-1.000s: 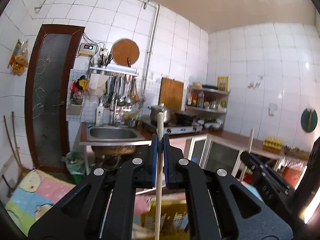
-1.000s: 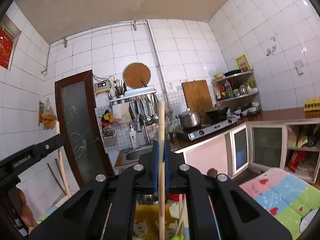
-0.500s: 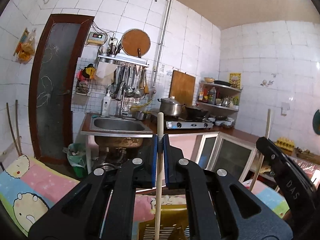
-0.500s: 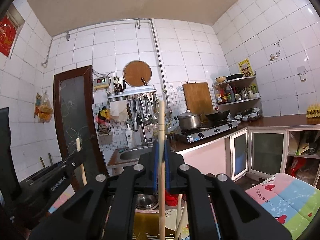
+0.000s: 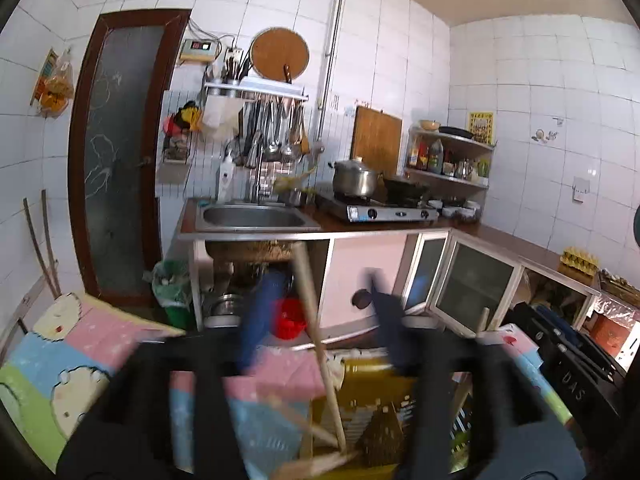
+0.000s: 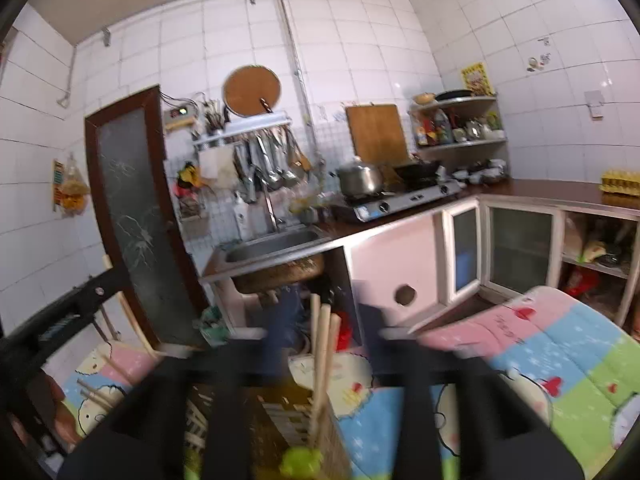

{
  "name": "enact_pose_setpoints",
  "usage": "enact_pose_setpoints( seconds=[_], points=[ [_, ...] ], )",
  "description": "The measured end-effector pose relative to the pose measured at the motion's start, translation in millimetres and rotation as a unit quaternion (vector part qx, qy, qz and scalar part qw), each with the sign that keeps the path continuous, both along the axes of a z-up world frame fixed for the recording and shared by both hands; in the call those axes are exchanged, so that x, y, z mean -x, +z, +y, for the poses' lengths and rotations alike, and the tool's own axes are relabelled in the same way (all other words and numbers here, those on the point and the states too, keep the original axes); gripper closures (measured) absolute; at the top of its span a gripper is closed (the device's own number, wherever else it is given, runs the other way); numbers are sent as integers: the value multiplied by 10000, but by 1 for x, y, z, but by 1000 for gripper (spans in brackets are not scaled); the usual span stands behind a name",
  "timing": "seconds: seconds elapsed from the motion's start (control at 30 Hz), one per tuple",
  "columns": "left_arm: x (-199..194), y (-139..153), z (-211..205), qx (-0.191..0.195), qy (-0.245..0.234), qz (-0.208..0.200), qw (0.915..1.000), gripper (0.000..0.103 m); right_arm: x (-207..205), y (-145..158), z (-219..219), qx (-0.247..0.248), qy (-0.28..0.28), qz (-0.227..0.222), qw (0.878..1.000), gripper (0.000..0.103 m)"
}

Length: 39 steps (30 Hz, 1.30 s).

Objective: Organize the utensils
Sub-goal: 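Lower the chopsticks into the yellow holder and open both tools, then move both open tools down to the blue spatula and metal spoon on the quilt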

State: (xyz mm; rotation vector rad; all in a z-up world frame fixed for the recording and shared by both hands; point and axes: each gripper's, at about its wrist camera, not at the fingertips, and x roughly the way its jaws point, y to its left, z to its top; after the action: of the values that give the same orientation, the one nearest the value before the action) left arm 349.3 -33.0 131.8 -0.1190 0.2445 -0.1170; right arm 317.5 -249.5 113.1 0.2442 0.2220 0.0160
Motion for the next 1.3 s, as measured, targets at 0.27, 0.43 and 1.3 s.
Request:
enact_pose_setpoints(
  seconds=[0.27,0.43,1.3],
  points=[
    [62,-3,33,-163,-30,471,9988,7,62,3,-4,356,-129,505,9980,41],
    [92,-36,53,-414,122,943,9946,5,101,-19,-1,467,-76,958,9943,41],
    [150,-178,87,-1048,169,2841,9529,5,170,-140,59,682,532,2388,9672,36]
  ],
)
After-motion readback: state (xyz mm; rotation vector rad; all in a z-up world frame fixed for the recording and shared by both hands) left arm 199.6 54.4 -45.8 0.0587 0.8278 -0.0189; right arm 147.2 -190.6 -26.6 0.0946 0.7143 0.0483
